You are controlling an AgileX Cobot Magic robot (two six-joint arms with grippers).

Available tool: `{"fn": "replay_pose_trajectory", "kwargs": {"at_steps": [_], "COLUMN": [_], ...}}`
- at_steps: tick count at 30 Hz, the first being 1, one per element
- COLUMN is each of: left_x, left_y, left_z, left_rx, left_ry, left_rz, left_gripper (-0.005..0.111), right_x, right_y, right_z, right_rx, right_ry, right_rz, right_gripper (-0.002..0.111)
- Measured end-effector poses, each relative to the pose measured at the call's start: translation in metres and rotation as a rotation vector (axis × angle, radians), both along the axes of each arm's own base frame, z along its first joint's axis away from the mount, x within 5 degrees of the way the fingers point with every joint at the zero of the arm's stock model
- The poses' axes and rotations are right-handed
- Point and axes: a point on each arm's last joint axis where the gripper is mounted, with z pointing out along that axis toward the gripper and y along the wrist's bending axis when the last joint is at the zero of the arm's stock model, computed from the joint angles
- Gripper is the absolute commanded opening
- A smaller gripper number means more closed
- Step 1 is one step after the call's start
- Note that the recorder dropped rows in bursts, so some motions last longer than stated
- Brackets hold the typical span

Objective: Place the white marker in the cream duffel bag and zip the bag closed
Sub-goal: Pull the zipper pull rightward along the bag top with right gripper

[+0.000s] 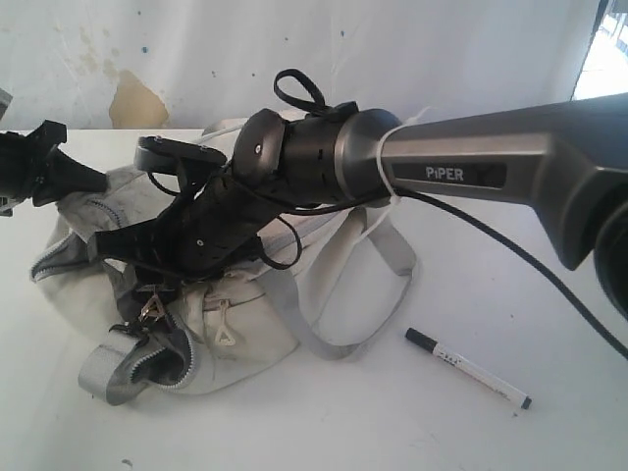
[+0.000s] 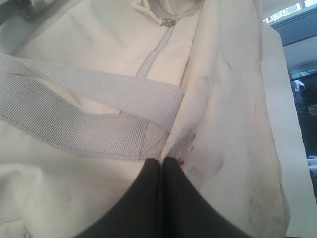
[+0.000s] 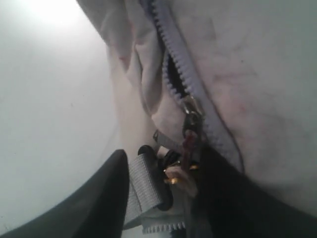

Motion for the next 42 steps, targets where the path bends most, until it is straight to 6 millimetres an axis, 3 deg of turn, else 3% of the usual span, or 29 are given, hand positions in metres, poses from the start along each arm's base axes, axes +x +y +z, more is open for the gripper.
{"fn": "replay_pose_trajectory", "kwargs": {"at_steps": [7,16,22,37,42], "left_x": [0.000,0.000,0.000,0.000,0.000], "left_y": [0.000,0.001,0.001,0.001,0.001], "left_z": [0.000,-0.001,-0.001,-0.001,-0.001], "left_rx": [0.005,0.013,0.013,0.016,0.016], "left_ry": [0.001,0.001,0.001,0.000,0.000], "left_rz": [-0.004,-0.003,-0.003,0.002,0.002], "left_gripper": [0.000,0.000,0.000,0.000,0.000], "right_x": [-0.004,-0.029,-0.027,-0.023,-0.022], "right_y": [0.002,0.021,0.021,0.026,0.028], "right_z": [-0.002,0.004,0.005,0.001,-0.011], "right_rx": [-0.022,-0.139,-0.232,-0.195,-0.203], "right_ry": [0.040,-0.044,-0.137,-0.159,-0.156], "right_rz": [-0.035,0.014,-0.074,-0.113,-0.111], "right_gripper": [0.043,0.042,0.042,0.034,0.034]}}
